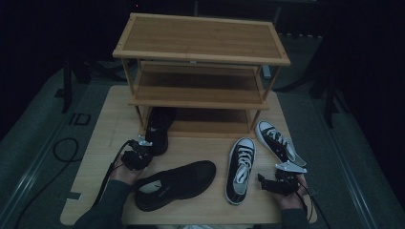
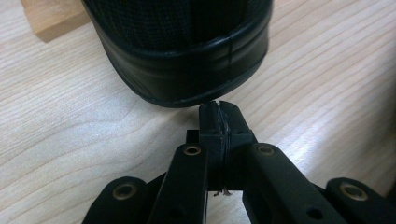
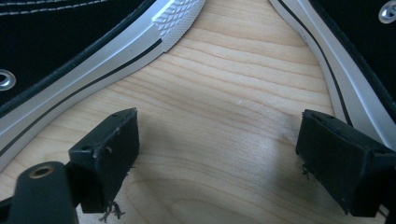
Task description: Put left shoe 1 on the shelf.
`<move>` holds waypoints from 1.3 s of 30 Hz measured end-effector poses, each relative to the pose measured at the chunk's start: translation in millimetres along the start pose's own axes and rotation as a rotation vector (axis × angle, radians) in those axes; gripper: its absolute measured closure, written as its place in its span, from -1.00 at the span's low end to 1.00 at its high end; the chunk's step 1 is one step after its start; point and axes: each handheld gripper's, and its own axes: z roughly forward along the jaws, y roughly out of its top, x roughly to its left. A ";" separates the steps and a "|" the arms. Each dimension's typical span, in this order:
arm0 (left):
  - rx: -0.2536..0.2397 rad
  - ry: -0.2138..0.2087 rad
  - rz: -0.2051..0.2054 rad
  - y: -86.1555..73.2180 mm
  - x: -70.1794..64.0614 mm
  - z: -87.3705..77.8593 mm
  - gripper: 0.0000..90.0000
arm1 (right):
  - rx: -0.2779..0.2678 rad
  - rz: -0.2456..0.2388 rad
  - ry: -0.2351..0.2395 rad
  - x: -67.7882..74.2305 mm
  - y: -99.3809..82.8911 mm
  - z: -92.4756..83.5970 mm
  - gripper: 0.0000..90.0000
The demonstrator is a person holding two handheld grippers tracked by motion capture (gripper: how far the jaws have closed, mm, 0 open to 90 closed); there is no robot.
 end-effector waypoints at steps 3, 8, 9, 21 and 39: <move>0.004 0.004 -0.001 0.5 0.5 2.4 0.99 | 0.000 0.000 0.000 0.0 0.0 0.0 -0.71; -0.018 0.009 -0.017 2.9 2.5 -1.5 0.99 | 0.000 0.000 0.000 0.0 0.0 0.0 -0.71; -0.021 0.010 -0.021 4.2 3.3 -2.2 0.99 | 0.000 0.000 0.000 0.0 0.0 0.0 -0.71; 0.014 0.044 -0.006 26.2 8.7 15.3 0.99 | 0.000 0.000 0.000 0.0 0.0 0.0 -0.71; 0.036 0.042 0.001 49.0 12.5 34.5 0.98 | 0.000 0.001 0.000 0.1 0.0 0.0 -0.71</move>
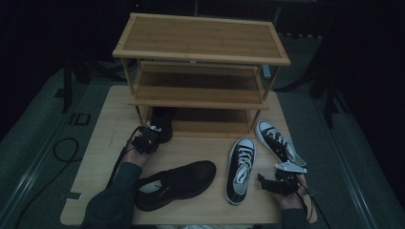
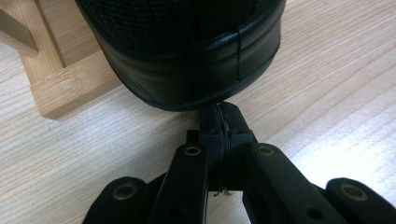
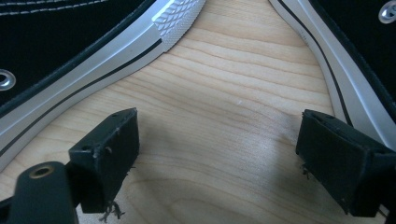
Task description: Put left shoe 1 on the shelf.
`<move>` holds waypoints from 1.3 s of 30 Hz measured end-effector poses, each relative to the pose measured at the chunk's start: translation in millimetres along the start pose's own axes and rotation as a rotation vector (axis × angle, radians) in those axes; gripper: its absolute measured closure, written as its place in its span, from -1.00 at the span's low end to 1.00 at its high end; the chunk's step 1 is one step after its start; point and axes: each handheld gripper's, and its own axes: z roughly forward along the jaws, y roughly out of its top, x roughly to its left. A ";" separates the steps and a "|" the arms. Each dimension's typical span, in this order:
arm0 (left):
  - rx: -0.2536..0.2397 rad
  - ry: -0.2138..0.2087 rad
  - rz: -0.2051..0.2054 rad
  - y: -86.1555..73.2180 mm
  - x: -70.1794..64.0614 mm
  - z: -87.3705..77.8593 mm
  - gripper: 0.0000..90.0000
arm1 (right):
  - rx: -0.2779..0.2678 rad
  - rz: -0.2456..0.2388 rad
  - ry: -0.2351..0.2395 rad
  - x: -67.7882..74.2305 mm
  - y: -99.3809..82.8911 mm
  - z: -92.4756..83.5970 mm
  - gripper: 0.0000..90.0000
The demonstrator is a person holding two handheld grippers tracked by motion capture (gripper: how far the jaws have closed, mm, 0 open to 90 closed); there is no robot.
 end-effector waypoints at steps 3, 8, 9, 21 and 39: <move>-0.008 -0.001 -0.013 1.0 2.0 1.1 0.96 | 0.000 -0.001 0.000 0.0 0.0 0.0 -0.71; -0.007 -0.022 -0.009 0.2 3.8 0.1 0.83 | 0.000 -0.001 0.000 -0.1 0.0 0.0 -0.71; -0.010 -0.027 -0.008 -0.1 2.9 -1.0 0.77 | 0.000 -0.001 0.000 -0.1 0.0 0.0 -0.71; -0.098 -0.092 0.007 -1.9 1.5 -37.7 0.47 | 0.000 -0.001 -0.001 0.0 -0.1 0.0 -0.71; -0.163 -0.152 0.092 0.0 -14.1 -79.7 0.38 | 0.000 -0.002 0.000 0.1 -0.2 -0.2 -0.70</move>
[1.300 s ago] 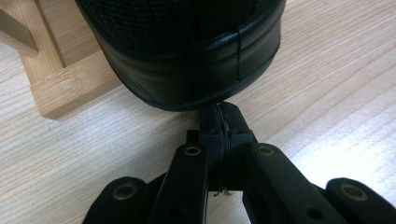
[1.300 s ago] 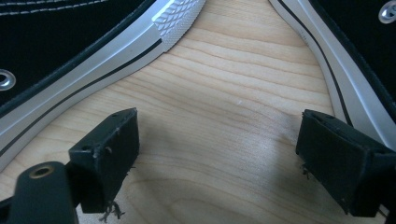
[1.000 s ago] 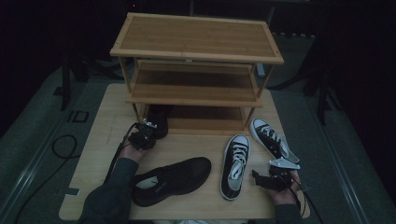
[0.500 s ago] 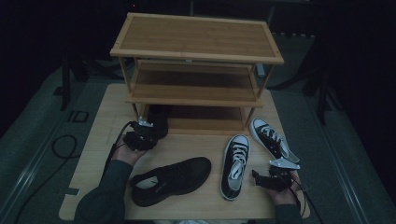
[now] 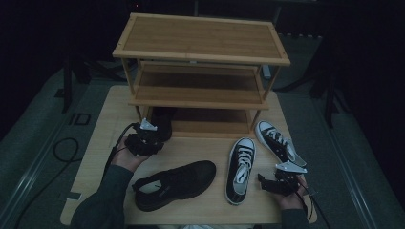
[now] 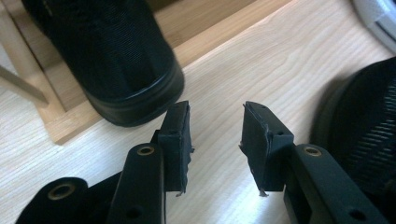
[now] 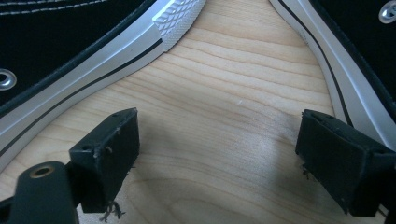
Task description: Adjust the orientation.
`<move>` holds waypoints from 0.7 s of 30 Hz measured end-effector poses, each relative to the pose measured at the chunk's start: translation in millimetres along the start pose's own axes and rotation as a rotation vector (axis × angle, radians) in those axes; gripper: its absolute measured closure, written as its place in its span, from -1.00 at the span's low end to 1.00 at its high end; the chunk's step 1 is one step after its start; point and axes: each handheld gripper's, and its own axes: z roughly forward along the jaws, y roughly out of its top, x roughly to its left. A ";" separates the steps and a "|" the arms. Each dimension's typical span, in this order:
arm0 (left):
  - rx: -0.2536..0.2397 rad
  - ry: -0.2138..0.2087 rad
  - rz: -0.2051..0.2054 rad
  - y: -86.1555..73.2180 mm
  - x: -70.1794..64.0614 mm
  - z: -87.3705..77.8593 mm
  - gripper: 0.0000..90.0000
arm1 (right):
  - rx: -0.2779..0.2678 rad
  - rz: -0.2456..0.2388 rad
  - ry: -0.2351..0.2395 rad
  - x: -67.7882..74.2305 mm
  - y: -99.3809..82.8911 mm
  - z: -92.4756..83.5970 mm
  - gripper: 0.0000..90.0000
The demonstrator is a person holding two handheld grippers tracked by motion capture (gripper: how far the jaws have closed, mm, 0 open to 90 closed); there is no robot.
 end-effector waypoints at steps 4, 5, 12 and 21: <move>-0.009 -0.038 0.023 1.2 -4.1 -8.2 0.36 | -0.001 -0.002 0.000 -0.1 0.0 0.0 -0.70; -0.008 -0.047 0.029 1.4 -5.2 -10.3 0.36 | -0.001 -0.002 0.000 -0.1 0.0 0.0 -0.70; -0.006 -0.093 0.078 0.3 -15.0 -21.9 0.34 | 0.000 -0.001 0.000 0.0 -0.1 0.0 -0.70; -0.013 -0.195 0.118 -3.5 -22.8 -31.8 0.34 | 0.000 0.000 0.001 0.2 -0.1 -0.1 -0.70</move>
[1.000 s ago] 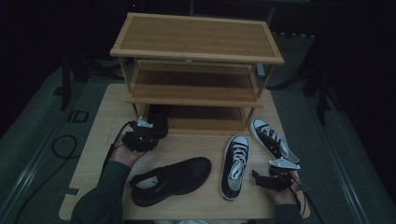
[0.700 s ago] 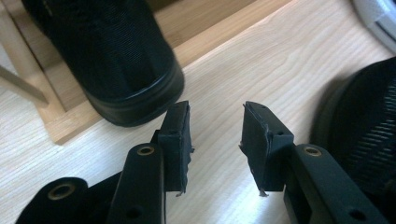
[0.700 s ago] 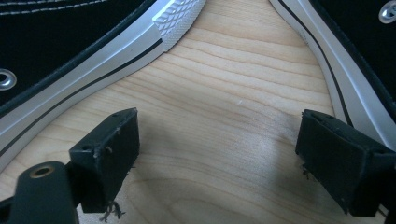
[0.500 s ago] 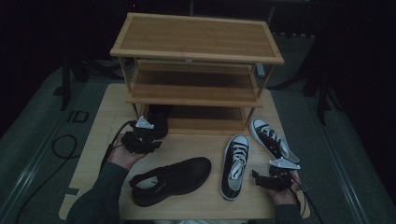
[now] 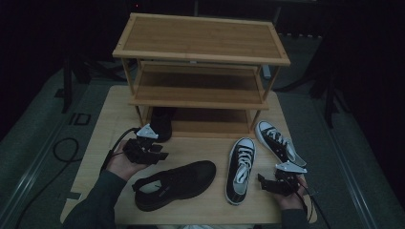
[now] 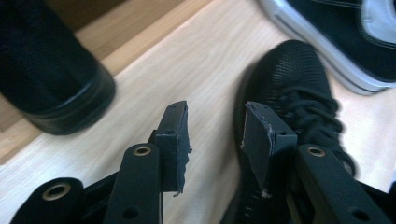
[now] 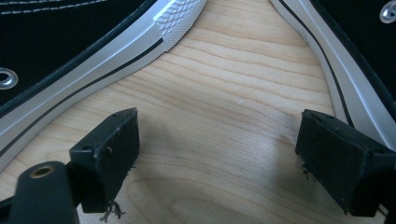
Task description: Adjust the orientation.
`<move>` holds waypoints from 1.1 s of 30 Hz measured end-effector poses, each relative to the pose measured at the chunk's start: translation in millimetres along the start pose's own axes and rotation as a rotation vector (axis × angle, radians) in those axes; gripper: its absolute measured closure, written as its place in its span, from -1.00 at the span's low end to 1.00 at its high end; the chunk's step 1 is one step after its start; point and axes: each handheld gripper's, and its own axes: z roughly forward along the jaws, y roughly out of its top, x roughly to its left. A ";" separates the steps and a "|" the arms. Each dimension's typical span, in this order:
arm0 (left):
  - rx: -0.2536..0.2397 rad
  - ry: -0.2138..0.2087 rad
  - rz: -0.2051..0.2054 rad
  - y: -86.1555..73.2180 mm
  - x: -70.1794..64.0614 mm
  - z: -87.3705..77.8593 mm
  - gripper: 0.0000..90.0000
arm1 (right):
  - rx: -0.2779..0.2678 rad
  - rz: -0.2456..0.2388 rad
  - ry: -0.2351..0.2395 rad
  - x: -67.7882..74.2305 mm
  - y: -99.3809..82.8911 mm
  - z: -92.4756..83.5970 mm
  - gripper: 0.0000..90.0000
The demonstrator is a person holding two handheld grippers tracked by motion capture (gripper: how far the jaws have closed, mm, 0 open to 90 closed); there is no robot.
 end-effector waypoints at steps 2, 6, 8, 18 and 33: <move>0.002 -0.020 0.008 -0.8 -2.3 -2.5 0.34 | 0.000 0.000 0.000 0.0 0.0 0.0 -0.70; 0.018 -0.036 0.042 -3.4 -9.1 -6.6 0.34 | 0.000 0.002 0.000 0.1 0.0 0.0 -0.70; 0.022 -0.049 0.055 -5.2 -12.6 -8.4 0.34 | 0.000 -0.001 0.000 -0.1 0.0 0.0 -0.70; 0.046 -0.059 0.091 -14.9 -24.8 -19.8 0.33 | 0.000 -0.002 0.000 -0.1 0.0 0.0 -0.70; 0.164 -0.039 0.129 -21.7 -29.8 2.8 0.37 | 0.001 -0.002 0.000 -0.1 0.0 0.0 -0.70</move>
